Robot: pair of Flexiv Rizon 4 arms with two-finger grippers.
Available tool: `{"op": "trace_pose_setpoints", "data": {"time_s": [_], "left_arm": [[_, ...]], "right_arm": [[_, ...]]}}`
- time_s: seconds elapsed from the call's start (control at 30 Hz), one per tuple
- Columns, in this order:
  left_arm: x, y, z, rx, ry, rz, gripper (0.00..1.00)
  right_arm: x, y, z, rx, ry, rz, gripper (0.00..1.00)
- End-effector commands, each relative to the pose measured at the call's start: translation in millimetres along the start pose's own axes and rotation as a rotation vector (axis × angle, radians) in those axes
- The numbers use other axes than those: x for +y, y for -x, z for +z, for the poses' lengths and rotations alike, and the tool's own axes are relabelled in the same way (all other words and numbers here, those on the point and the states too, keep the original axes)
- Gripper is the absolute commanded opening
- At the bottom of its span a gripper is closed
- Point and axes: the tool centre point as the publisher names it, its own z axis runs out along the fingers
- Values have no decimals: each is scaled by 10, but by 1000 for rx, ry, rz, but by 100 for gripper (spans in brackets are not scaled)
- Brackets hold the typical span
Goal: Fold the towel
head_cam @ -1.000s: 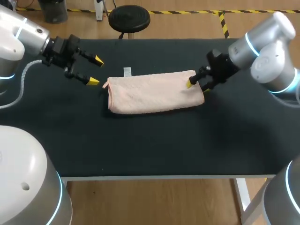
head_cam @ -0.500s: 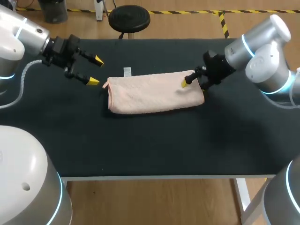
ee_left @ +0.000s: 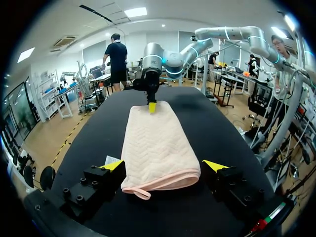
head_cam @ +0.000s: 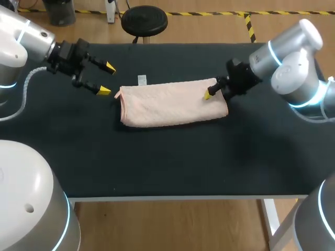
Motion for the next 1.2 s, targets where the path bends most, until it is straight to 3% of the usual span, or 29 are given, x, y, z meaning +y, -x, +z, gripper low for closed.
{"op": "trace_pose_setpoints", "data": {"time_s": [0.03,0.33,0.53,0.8,1.2], "left_arm": [[5,-7,4,-3,-1,1,100],[5,-7,4,-3,-1,1,100],[5,-7,4,-3,-1,1,100],[5,-7,4,-3,-1,1,100],[5,-7,4,-3,-1,1,100]], "right_arm": [[3,-52,38,-30,0,-8,0],[114,-254,15,-132,0,-56,0],[274,-542,18,-215,7,-123,0],[363,-1077,139,-273,0,-218,0],[319,-2048,602,-299,-2,-332,0]]}}
